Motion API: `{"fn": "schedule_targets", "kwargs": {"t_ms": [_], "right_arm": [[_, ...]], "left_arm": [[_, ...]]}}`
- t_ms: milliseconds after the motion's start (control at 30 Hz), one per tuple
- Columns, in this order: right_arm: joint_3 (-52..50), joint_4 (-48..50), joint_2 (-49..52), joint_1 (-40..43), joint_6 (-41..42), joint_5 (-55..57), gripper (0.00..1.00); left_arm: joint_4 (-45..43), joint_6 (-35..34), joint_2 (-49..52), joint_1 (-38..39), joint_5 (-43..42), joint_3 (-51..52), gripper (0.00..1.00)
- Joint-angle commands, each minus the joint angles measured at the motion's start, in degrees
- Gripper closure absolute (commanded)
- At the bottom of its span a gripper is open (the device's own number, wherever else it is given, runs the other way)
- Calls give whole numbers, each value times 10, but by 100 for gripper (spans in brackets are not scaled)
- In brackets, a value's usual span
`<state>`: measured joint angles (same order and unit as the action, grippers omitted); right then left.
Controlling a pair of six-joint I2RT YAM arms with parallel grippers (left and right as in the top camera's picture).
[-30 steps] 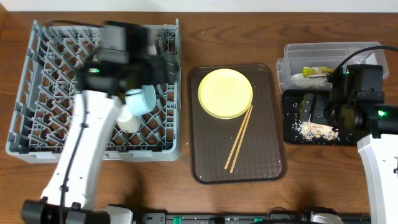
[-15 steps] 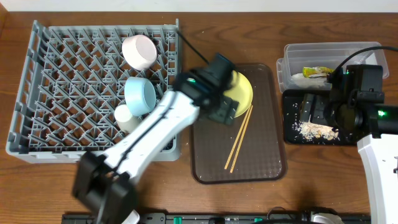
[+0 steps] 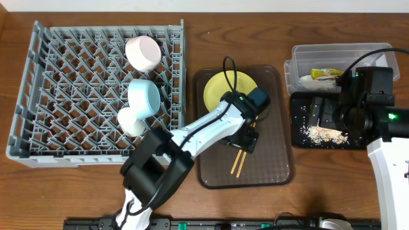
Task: Sort waste into correct bins and load items into the dishwasher rack
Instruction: 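Release the blue bowl and move the left gripper to the chopsticks, then grasp one wooden chopstick with the left gripper and lift it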
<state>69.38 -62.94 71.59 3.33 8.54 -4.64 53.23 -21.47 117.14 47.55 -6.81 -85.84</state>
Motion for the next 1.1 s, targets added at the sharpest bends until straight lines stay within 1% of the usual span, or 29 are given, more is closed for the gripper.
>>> {"fn": "schedule_targets", "kwargs": {"t_ms": [0,67,167,267,400,467,900,967,1033,1067], "right_arm": [[6,0,-2,4,-5,2,9],[6,0,-2,4,-5,2,9],[6,-1,-2,4,-5,2,9],[6,-2,-2,4,-5,2,9],[6,-2,-2,4,-5,2,9],[6,-2,-2,4,-5,2,9],[6,-10,-2,4,-5,2,9],[6,-12,-2,4,-5,2,9],[6,-11,-2,4,-5,2,9],[6,-10,-2,4,-5,2,9]], "left_arm": [[-4,-18,12,8,15,5,10],[-6,-20,18,9,16,5,12],[-6,-46,29,10,33,6,12],[-6,-50,35,11,32,6,13],[-6,-50,35,11,32,6,23],[-6,-55,35,12,32,7,25],[-52,-55,35,53,35,48,26],[-56,-55,35,53,35,54,32],[-55,-54,35,53,37,55,47],[-55,-54,35,53,37,55,56]]}}
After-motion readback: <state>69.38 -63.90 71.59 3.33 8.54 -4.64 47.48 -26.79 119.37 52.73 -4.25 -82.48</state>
